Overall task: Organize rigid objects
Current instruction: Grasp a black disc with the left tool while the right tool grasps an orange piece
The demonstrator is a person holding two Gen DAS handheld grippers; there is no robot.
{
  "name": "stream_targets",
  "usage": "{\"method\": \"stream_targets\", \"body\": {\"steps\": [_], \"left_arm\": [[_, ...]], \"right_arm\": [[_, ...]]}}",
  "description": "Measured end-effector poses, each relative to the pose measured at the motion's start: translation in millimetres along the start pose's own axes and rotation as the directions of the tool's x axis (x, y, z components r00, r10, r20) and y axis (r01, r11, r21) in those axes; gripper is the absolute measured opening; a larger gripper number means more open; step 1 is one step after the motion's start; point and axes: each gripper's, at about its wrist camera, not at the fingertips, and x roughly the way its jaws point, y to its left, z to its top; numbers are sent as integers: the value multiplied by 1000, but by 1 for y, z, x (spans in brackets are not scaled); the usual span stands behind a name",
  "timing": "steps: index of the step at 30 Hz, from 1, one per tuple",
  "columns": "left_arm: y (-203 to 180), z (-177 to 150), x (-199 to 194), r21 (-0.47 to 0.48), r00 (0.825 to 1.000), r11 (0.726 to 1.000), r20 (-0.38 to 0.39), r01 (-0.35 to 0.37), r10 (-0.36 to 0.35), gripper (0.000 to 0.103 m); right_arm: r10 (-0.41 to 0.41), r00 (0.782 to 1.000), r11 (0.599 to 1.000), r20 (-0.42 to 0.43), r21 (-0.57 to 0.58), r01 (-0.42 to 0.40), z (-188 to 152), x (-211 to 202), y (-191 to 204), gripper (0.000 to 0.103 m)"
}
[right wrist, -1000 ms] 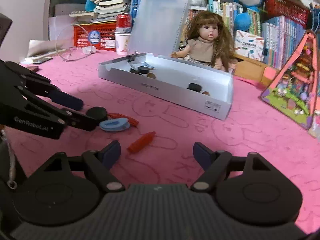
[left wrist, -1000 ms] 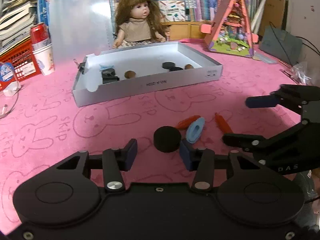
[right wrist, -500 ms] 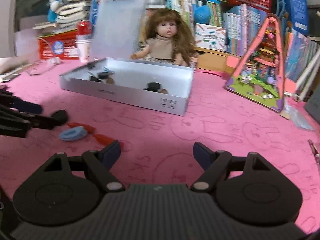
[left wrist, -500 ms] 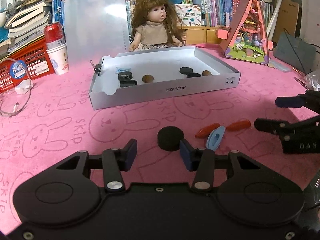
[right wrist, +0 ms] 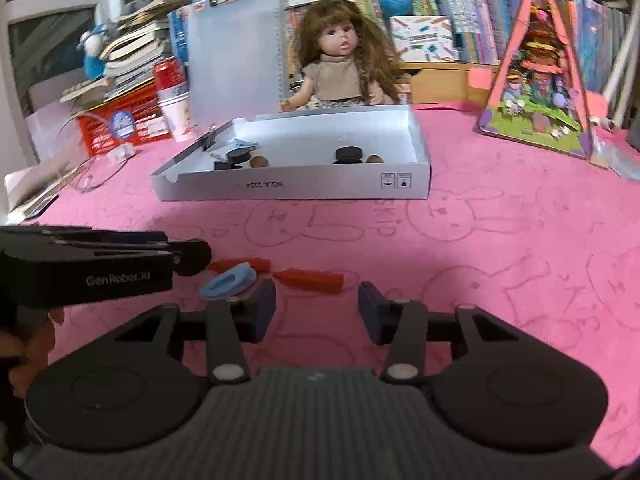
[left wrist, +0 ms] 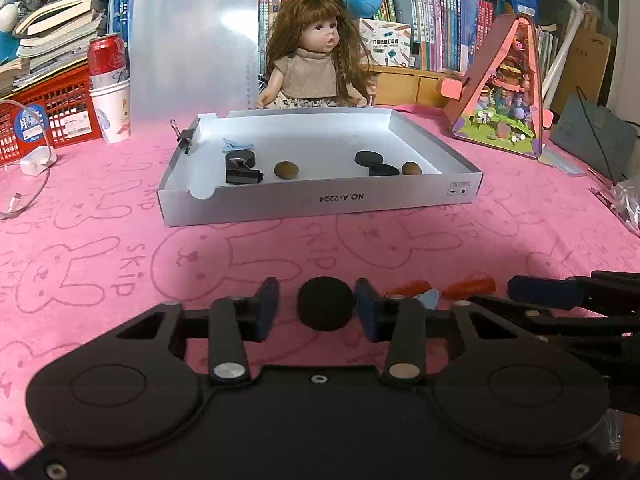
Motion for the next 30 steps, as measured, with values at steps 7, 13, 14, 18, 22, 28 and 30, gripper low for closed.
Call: {"method": "stream_targets", "body": {"steps": [7, 13, 14, 18, 22, 28, 30], "left_arm": [[-2, -4, -4, 19, 1000, 1000, 19, -25, 25, 30], [7, -3, -6, 1, 999, 999, 21, -47, 47, 30], [8, -3, -6, -2, 998, 999, 20, -51, 51, 30], [11, -4, -7, -8, 998, 998, 25, -57, 57, 30], [11, -4, -7, -10, 998, 998, 28, -59, 59, 30], [12, -4, -6, -18, 998, 998, 27, -56, 56, 30], [12, -4, -5, -17, 998, 998, 27, -55, 56, 30]], "right_arm": [[-82, 996, 997, 21, 13, 82, 0, 8, 13, 50], [-143, 989, 988, 43, -52, 145, -3, 17, 30, 51], [-151, 987, 987, 46, -54, 154, -3, 18, 32, 52], [-170, 984, 985, 52, -33, 172, -3, 20, 35, 60], [-191, 980, 980, 62, -48, 194, -4, 23, 40, 59], [-187, 980, 980, 72, -58, 191, -6, 22, 39, 49], [-182, 981, 981, 71, -59, 187, -6, 22, 38, 49]]}}
